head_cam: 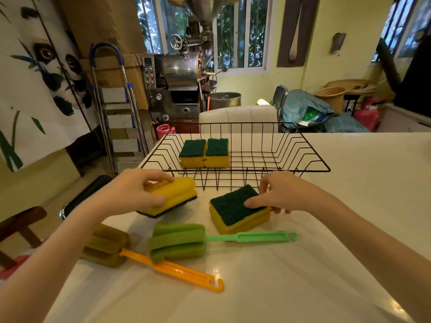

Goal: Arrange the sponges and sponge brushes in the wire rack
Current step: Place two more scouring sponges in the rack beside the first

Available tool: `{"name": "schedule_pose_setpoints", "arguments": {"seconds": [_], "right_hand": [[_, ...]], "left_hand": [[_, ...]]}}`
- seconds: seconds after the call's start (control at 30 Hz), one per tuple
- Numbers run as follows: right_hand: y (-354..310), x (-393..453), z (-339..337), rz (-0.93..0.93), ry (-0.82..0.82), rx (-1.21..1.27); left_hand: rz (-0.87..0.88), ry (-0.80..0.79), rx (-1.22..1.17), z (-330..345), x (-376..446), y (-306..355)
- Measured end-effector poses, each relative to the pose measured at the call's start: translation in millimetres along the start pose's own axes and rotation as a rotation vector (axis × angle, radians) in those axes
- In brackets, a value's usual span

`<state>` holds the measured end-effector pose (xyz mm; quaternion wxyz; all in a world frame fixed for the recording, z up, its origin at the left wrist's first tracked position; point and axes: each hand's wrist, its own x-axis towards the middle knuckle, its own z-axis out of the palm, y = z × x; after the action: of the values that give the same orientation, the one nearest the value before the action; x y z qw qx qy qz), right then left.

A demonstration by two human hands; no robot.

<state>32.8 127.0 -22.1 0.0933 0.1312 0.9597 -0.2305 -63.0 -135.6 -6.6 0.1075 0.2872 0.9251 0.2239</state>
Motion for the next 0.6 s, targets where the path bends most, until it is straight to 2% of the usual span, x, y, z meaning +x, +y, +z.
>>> {"name": "schedule_pose_setpoints", "arguments": {"seconds": [0.07, 0.17, 0.23, 0.43, 0.6], "right_hand": [[0, -1, 0, -0.014, 0.028, -0.026], [-1, -1, 1, -0.063, 0.051, -0.04], [-2, -1, 2, -0.085, 0.038, -0.06], [-2, -2, 4, -0.107, 0.011, -0.116], [-2, -2, 6, -0.122, 0.031, -0.136]], "left_hand": [[-0.042, -0.015, -0.212, -2, 1, 4], [-0.27, -0.009, -0.635, 5, 11, 7], [-0.366, -0.052, -0.774, 12, 16, 3], [-0.391, -0.168, -0.757, 18, 26, -9], [-0.355, -0.017, -0.502, 15, 30, -13]]}}
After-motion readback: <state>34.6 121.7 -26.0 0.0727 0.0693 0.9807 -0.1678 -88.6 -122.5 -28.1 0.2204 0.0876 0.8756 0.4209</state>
